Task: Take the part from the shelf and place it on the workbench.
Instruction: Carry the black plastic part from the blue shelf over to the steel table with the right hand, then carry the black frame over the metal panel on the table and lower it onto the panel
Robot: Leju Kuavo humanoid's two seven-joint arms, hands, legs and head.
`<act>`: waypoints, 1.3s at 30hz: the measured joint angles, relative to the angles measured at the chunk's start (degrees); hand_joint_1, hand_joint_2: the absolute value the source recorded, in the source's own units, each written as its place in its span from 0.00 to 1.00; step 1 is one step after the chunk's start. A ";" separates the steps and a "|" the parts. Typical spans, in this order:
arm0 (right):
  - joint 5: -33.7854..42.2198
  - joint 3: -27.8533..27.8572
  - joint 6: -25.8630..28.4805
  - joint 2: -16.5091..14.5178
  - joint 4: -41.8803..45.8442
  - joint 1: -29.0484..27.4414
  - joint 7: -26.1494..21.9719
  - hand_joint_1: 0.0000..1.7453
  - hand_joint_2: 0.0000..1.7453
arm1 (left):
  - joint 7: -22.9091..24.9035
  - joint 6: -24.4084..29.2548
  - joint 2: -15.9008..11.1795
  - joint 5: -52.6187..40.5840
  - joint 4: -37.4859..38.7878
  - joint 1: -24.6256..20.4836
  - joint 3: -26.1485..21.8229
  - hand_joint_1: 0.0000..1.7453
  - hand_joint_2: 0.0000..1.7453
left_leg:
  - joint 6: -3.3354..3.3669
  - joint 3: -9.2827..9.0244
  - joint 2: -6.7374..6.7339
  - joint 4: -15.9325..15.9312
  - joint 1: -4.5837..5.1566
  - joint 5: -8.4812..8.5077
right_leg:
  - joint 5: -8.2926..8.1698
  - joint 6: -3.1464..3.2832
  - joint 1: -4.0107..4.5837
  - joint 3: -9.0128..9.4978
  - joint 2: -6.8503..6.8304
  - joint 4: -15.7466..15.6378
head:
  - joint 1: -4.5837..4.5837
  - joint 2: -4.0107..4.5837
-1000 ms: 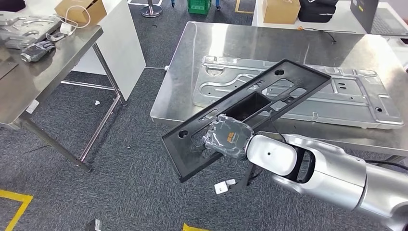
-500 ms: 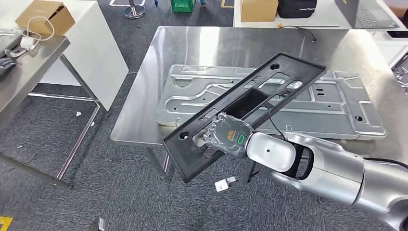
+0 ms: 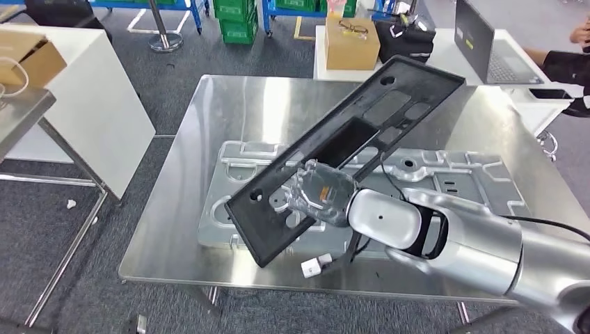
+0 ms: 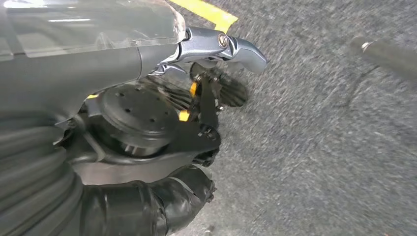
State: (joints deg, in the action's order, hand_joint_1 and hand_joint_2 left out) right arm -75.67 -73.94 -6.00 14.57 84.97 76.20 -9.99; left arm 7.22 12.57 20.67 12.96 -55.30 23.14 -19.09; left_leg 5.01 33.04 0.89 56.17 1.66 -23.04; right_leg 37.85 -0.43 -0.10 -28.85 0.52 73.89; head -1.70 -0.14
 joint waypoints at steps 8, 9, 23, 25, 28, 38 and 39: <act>0.39 -0.11 -0.69 0.15 -0.04 -0.23 -0.26 1.00 1.00 | -0.64 0.55 0.06 1.18 -0.05 0.50 0.07 0.00 1.00 | -1.51 -4.91 0.42 1.00 -0.14 -4.90 | -13.01 0.64 -0.07 -5.91 -0.15 -14.86 | 0.01 0.02; 0.51 -0.09 -0.83 0.09 -0.02 -0.19 -0.30 1.00 1.00 | -0.93 0.56 0.07 1.26 -0.08 0.45 0.08 0.00 1.00 | -1.85 -4.75 0.48 1.48 -0.11 -4.99 | -13.50 0.86 -0.08 -5.77 -0.04 -15.10 | -0.02 0.02; 0.73 -0.20 -1.16 0.14 -0.22 -1.03 -0.35 1.00 1.00 | -3.83 -0.50 0.26 1.44 -0.09 2.40 -0.99 0.00 1.00 | -5.07 5.26 -0.59 2.16 -2.73 1.18 | -8.69 -0.06 -0.99 -0.83 -1.09 -16.29 | -0.54 0.02; 0.70 -0.18 -1.15 0.14 -0.23 -1.11 -0.38 1.00 1.00 | -3.93 -0.63 0.33 1.36 -0.08 2.32 -1.07 0.00 1.00 | -4.76 5.19 -0.63 2.31 -2.80 1.38 | -8.19 -0.12 -0.79 -0.76 -1.22 -16.16 | -0.51 0.02; 0.69 -0.16 -1.15 0.14 -0.25 -1.11 -0.37 1.00 1.00 | -3.96 -0.72 0.45 1.22 -0.06 2.05 -1.23 0.00 1.00 | -4.80 5.22 -0.59 2.23 -2.88 1.59 | -8.19 0.97 -0.67 -0.33 -1.21 -16.66 | -0.51 0.02; 0.65 -0.16 -1.16 0.13 -0.32 -1.09 -0.35 1.00 1.00 | -3.95 -1.73 0.54 -0.23 0.09 1.51 -1.53 0.00 1.00 | -3.78 5.10 -0.50 2.23 -2.73 0.92 | -8.15 1.04 -0.68 0.55 -1.28 -18.20 | -0.48 0.02; 0.64 -0.16 -1.16 0.13 -0.32 -1.09 -0.35 1.00 1.00 | -3.95 -1.77 0.54 -0.26 0.11 1.47 -1.57 0.00 1.00 | -3.78 5.09 -0.50 2.24 -2.72 0.92 | -8.18 0.98 -0.68 0.55 -1.29 -18.21 | -0.48 0.02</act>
State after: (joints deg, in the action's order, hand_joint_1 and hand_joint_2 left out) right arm -75.02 -74.10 -7.16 14.69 84.65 75.11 -10.34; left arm 3.27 10.80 21.20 12.70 -55.19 24.60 -20.65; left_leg 1.24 38.13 0.39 58.41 -1.06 -22.13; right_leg 29.67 0.55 -0.78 -28.30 -0.77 55.68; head -2.19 -0.12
